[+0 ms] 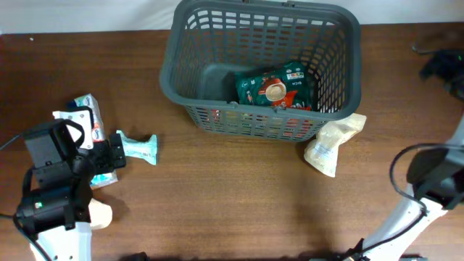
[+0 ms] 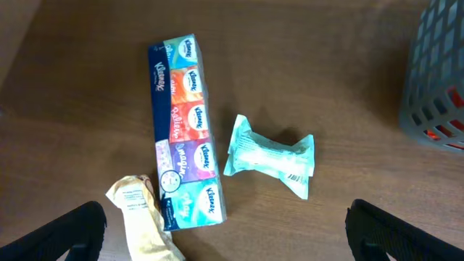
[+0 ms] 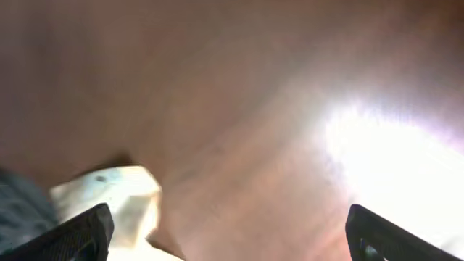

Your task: Pack container

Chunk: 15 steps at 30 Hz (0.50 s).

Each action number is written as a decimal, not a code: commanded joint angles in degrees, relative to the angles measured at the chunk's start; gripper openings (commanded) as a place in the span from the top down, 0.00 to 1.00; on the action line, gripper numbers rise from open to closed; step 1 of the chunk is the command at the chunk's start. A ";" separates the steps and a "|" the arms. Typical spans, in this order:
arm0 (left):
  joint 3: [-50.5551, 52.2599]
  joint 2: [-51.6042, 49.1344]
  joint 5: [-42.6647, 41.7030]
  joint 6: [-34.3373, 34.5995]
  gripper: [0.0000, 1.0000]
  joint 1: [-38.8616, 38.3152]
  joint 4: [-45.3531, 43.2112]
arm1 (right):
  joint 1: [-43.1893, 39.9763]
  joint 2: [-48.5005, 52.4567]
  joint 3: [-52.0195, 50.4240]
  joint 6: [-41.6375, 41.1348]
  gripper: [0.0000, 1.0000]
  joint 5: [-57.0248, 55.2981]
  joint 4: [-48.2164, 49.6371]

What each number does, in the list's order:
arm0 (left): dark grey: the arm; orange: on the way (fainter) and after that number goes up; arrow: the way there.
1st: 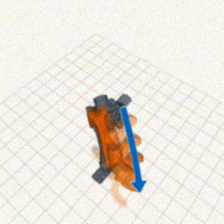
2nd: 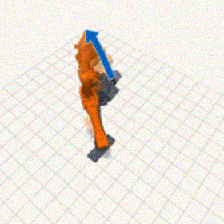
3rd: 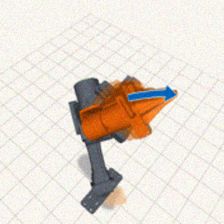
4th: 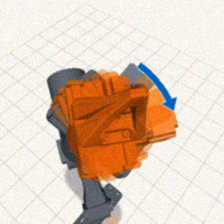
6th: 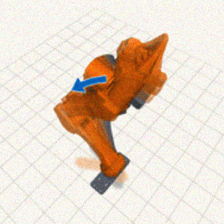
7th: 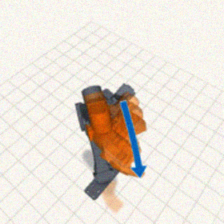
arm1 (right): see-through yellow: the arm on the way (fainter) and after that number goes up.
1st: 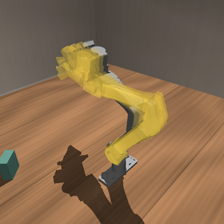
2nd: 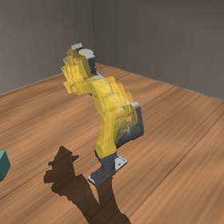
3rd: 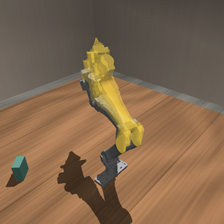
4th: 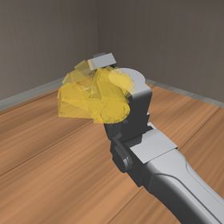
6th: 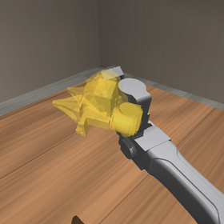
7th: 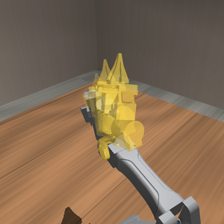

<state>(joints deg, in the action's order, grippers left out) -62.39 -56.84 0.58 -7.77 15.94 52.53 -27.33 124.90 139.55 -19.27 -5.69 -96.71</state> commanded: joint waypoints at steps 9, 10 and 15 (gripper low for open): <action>0.35 0.17 -0.85 -1.25 0.01 0.24 -0.15 | -2.27 -0.35 -20.15 6.88 0.01 17.81 -0.66; 0.33 0.17 -0.85 -1.38 0.01 0.24 0.00 | -2.27 -0.37 -20.15 6.86 0.01 20.41 -0.63; 0.35 0.17 -0.85 -1.36 0.01 0.24 0.24 | -2.03 -0.37 -20.13 2.89 0.01 32.30 2.49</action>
<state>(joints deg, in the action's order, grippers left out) -62.39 -56.84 0.58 -7.97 15.94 52.73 -29.85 124.95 119.66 -13.67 17.37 -95.83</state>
